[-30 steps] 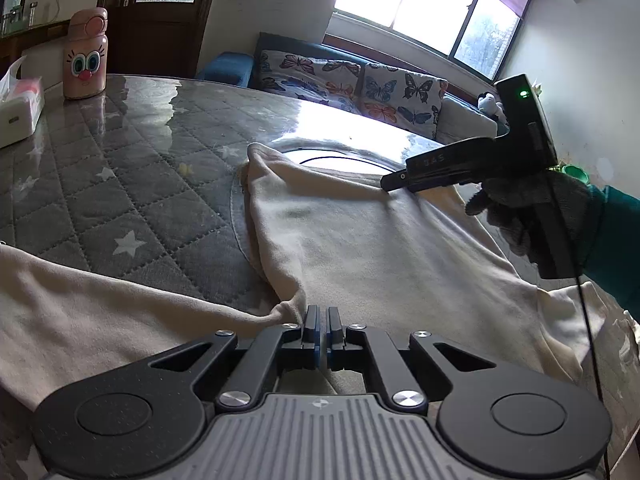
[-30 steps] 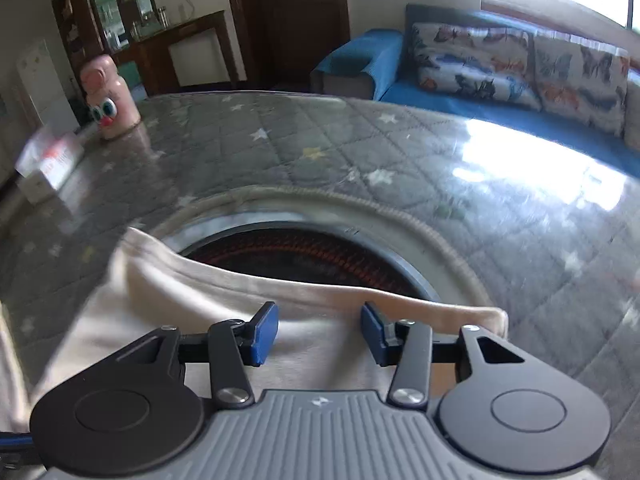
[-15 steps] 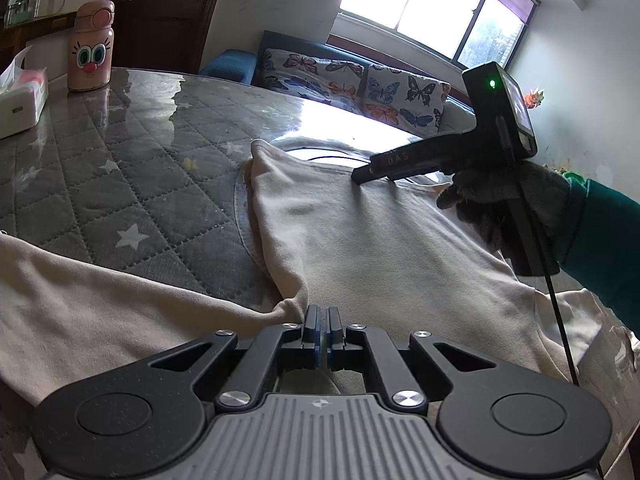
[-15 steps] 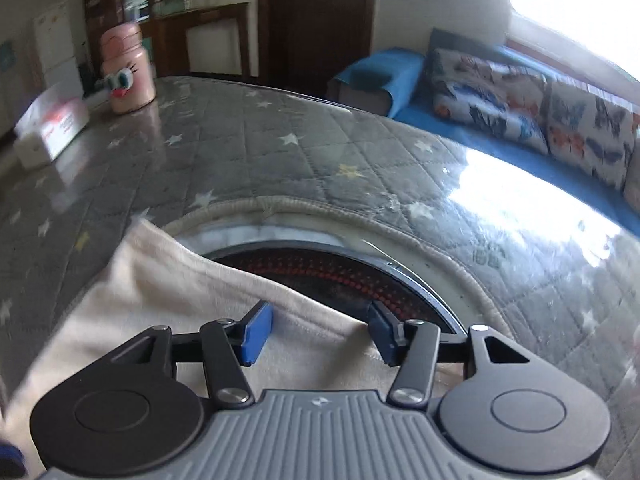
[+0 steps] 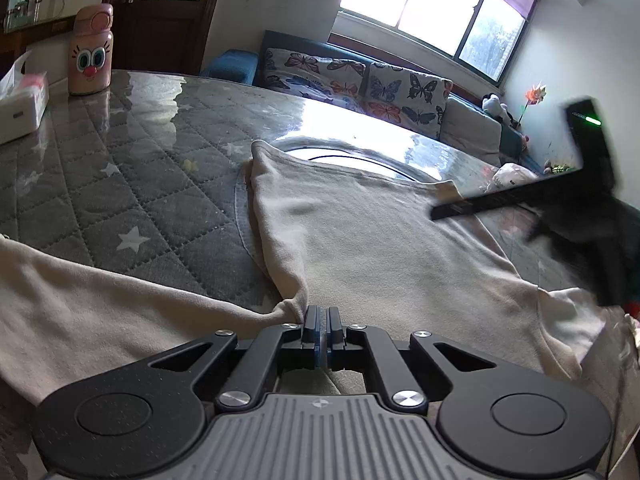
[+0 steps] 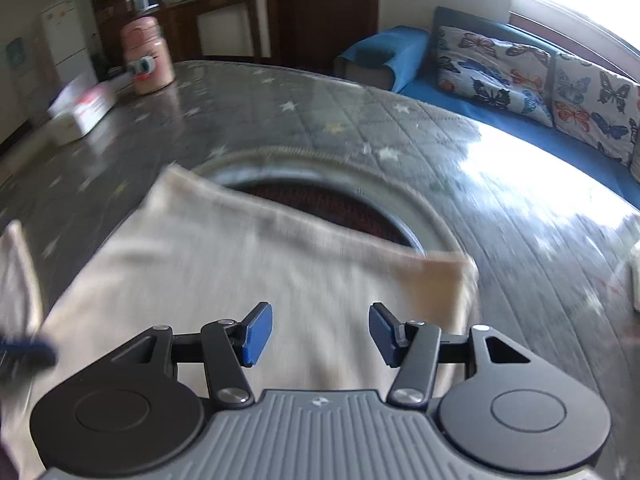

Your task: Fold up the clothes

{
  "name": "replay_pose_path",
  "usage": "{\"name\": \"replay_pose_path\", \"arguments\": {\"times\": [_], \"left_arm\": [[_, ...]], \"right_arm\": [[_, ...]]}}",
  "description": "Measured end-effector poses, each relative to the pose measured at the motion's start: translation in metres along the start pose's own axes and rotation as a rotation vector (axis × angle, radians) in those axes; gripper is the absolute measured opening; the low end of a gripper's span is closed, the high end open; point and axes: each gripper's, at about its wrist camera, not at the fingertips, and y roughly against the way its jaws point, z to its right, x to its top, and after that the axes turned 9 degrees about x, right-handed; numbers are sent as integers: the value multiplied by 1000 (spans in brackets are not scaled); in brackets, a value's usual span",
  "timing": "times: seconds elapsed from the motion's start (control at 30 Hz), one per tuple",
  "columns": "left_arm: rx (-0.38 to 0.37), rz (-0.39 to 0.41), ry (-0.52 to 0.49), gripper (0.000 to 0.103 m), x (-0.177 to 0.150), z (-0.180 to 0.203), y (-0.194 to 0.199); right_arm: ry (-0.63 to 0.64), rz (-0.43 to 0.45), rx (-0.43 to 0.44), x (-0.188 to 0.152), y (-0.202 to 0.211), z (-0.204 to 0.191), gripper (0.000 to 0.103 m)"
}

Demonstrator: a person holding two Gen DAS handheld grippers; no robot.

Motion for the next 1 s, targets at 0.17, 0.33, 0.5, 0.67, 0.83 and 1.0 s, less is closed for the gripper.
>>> {"name": "replay_pose_path", "arguments": {"times": [0.17,0.33,0.5,0.67,0.83,1.0], "left_arm": [[31,15,-55,13,-1,11,2],[65,48,-140,40,-4,33,11],[27,70,-206,41,-9,62,20],[-7,61,-255,41,-15,89,20],[-49,55,-298,41,-19,111,18],[-90,55,-340,41,-23,134,17]], "right_arm": [[89,-2,52,-56,46,-27,56],[195,2,76,-110,77,-62,58],[153,44,60,-139,98,-68,58],[80,106,41,-165,121,-67,58],[-71,183,-88,-183,152,-30,58],[-261,230,-276,-201,170,27,57]]}}
